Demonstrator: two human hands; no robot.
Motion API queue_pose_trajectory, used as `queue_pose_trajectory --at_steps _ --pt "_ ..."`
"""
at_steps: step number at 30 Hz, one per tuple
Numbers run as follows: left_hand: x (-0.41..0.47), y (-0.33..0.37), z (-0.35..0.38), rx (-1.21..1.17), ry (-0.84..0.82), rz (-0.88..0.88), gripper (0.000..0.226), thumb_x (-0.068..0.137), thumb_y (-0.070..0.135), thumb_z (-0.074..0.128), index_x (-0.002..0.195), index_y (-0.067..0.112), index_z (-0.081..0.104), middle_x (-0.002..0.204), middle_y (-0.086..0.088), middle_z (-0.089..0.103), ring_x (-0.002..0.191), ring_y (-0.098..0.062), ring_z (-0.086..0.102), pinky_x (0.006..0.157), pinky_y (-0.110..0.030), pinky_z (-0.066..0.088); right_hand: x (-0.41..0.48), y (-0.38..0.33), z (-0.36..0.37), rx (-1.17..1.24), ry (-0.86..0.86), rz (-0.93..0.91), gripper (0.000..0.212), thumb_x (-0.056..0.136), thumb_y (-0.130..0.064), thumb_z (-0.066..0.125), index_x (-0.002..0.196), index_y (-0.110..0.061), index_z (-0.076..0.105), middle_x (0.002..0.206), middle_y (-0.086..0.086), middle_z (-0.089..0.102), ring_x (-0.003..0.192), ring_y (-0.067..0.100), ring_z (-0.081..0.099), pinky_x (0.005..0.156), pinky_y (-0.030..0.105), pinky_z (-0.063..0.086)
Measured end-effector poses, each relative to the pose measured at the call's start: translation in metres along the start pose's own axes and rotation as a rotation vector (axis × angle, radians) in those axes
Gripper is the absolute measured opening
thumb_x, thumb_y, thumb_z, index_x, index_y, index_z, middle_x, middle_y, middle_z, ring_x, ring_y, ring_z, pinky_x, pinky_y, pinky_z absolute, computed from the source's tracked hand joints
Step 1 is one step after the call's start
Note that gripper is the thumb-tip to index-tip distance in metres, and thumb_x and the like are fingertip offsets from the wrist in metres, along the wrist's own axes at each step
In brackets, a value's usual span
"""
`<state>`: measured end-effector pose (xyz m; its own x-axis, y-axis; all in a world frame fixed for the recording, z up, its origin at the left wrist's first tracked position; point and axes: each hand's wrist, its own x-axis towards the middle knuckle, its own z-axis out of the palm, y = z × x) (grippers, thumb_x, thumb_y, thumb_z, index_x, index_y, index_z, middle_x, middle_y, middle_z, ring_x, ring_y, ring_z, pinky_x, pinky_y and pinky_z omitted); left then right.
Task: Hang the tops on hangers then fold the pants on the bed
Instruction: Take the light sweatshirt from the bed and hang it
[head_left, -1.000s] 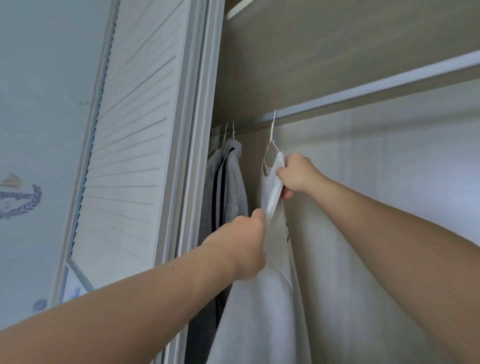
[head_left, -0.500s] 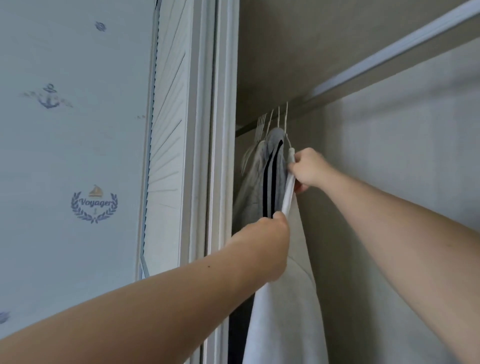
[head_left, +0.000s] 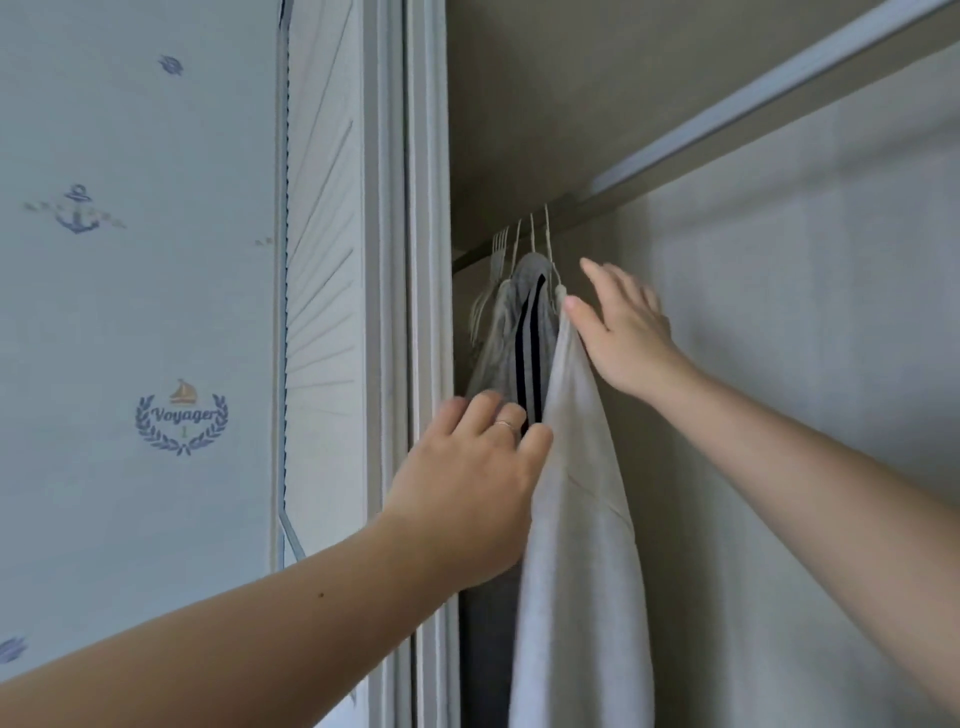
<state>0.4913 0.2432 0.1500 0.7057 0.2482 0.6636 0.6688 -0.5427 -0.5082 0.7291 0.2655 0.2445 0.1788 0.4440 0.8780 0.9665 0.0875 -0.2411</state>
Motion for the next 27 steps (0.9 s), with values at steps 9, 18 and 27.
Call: queue_pose_trajectory --at_steps 9,18,27 --pt "-0.126 -0.089 -0.067 0.112 0.076 -0.064 0.069 0.1 0.06 0.033 0.156 0.021 0.038 0.167 -0.009 0.022 0.155 -0.038 0.012 0.119 -0.063 0.024 -0.068 -0.133 -0.033 -0.105 0.117 -0.189 0.071 0.093 -0.07 0.01 0.158 -0.042 0.003 0.169 -0.011 -0.009 0.154 0.017 -0.014 0.12 0.056 -0.004" --pt "-0.331 -0.177 -0.188 0.158 -0.016 -0.274 0.079 0.098 0.065 0.023 0.163 0.024 0.003 0.171 -0.001 0.002 0.157 -0.031 -0.005 0.124 -0.058 0.009 -0.167 -0.363 -0.025 0.055 -0.02 -0.365 0.074 0.094 -0.072 0.01 0.158 -0.04 -0.008 0.167 -0.011 -0.019 0.153 0.019 -0.022 0.121 0.057 -0.008" --pt "-0.589 -0.262 -0.334 0.39 -0.214 -0.536 0.081 0.098 0.066 0.025 0.162 0.028 -0.007 0.17 0.003 -0.012 0.155 -0.027 -0.018 0.124 -0.052 -0.006 -0.307 -0.64 0.009 0.447 -0.247 -0.659 0.077 0.091 -0.076 0.004 0.159 -0.041 -0.005 0.167 -0.014 -0.015 0.154 0.014 -0.019 0.123 0.052 -0.006"
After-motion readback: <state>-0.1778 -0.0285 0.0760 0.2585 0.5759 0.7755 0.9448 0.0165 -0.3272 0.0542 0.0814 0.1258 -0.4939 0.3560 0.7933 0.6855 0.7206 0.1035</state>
